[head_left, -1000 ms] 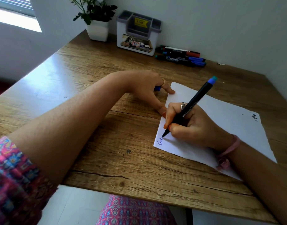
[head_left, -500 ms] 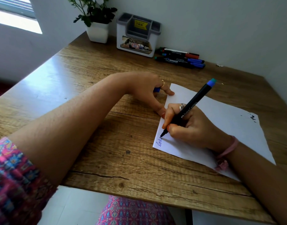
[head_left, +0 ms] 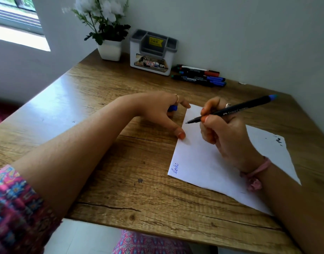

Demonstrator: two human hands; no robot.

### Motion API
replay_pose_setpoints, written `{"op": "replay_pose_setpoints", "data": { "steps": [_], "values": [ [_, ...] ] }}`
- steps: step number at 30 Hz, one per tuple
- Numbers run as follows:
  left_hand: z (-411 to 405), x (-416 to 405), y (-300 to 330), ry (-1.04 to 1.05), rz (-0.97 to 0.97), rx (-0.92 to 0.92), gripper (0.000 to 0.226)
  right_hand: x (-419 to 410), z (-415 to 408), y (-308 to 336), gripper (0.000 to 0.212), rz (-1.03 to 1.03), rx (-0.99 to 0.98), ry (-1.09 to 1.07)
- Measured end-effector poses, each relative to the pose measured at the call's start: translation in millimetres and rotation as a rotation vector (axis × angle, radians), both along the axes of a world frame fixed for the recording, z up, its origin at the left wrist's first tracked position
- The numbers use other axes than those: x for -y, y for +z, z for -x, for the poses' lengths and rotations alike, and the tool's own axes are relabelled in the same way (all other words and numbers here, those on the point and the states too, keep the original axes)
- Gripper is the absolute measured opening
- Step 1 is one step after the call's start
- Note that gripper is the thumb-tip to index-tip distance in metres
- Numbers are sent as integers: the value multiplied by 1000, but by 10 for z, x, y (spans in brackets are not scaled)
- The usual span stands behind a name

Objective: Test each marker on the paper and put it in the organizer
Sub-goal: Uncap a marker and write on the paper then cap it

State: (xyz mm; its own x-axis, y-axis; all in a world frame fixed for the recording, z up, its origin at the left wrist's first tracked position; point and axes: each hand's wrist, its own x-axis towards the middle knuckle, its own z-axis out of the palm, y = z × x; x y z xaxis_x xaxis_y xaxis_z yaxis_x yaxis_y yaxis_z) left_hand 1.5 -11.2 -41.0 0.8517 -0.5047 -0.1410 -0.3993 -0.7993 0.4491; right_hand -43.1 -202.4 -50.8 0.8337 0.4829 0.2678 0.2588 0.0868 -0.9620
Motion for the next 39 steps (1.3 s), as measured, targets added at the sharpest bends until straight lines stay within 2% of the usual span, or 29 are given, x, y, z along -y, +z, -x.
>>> {"op": "replay_pose_setpoints", "data": {
  "steps": [1, 3, 5, 7, 11, 14, 17, 20, 24, 32, 35, 37, 39],
  "values": [
    [3, -5, -1, 6, 27, 5, 70, 5, -19, 14, 9, -3, 4, -66],
    [-11, -23, -25, 30, 95, 9, 46, 13, -49, 12, 11, 10, -22, -169],
    [-15, -55, -23, 73, 186, -19, 19, 23, -72, -13, 28, 8, -80, -206],
    [-20, -84, -14, 114, 224, -50, 11, 24, -77, -10, 33, 12, -95, -251],
    [-34, -103, 0, 109, 164, -27, 12, 5, -88, -3, 15, 52, -113, -394],
    [-58, -130, -12, 67, 146, 54, 24, 3, -89, -9, 9, 62, -121, -448],
    [-70, -175, -40, 51, 199, 91, 17, 7, -93, -24, 8, 86, -121, -453],
    [-82, -192, -61, 47, 255, 127, 36, 6, -102, -36, 6, 102, -107, -455],
    [-62, -195, -56, 36, 368, 122, 37, 17, -94, -42, 2, 97, -106, -459],
    [-43, -229, -41, 104, 645, 80, 30, 24, -78, -30, 15, 77, -66, -419],
    [-25, -242, -26, 105, 740, 18, 27, 23, -74, -40, 17, 97, -46, -327],
    [-10, -224, -25, 95, 816, -34, 28, 11, -61, -43, 27, 122, -20, -258],
    [-10, -221, -24, 104, 879, -62, 30, 5, -56, -44, 25, 176, 51, -247]
  ]
}}
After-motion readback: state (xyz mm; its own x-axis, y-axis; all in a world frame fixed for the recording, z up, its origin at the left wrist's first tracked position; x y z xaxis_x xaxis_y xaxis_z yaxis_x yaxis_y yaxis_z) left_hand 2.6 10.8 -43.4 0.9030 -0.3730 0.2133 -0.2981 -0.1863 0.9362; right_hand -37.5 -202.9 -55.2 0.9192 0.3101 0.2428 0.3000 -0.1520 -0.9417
